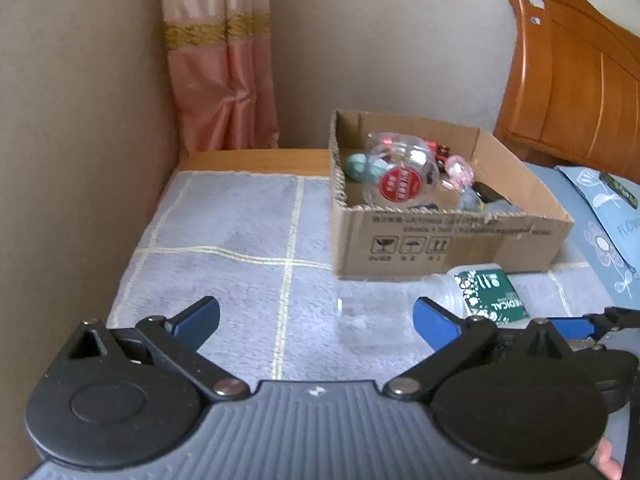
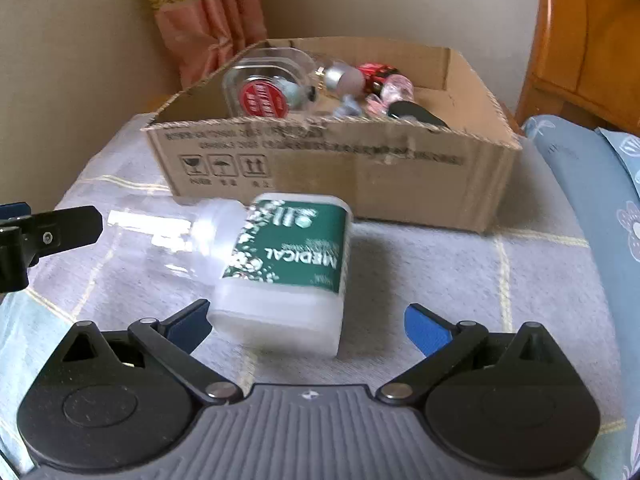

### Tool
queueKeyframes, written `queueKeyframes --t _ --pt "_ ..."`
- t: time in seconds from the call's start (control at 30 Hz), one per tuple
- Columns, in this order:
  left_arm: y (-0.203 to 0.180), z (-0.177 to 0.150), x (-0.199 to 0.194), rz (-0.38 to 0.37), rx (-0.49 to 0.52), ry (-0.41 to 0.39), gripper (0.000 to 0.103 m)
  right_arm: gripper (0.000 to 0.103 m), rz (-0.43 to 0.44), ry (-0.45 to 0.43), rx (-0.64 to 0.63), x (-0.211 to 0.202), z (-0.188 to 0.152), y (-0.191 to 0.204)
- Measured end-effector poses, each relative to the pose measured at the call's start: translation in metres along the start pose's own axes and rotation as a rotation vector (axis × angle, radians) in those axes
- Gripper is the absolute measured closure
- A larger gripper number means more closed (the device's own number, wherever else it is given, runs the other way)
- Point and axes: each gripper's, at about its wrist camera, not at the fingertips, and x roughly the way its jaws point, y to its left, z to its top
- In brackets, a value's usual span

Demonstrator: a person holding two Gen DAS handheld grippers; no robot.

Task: Organize rigid objects
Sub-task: 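Move the left tool to the empty clear jar and the right tool to the MEDICAL bottle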

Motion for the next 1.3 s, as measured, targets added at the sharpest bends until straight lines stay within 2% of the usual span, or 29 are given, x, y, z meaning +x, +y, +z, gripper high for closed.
queueKeyframes --t 0.2,0.5,0.67,1.07,1.3 --pt "-0.013 -0.003 0.000 -0.037 0.047 -0.004 0.001 0.000 -0.017 0.006 0.066 -0.007 -0.015 -0.026" --pt "-0.028 -0.006 0.007 -0.094 0.075 0.012 0.001 0.000 -0.076 -0.010 0.110 -0.013 -0.021 -0.064" --pt "-0.033 -0.007 0.012 -0.094 0.091 0.025 0.001 0.000 -0.168 -0.020 0.137 -0.012 -0.023 -0.081" --pt "-0.042 -0.011 0.037 -0.107 0.109 0.065 0.001 0.000 -0.189 -0.029 0.102 -0.008 -0.024 -0.085" --pt "-0.044 -0.010 0.054 -0.110 0.102 0.083 0.001 0.000 -0.119 -0.035 0.068 -0.008 -0.022 -0.078"
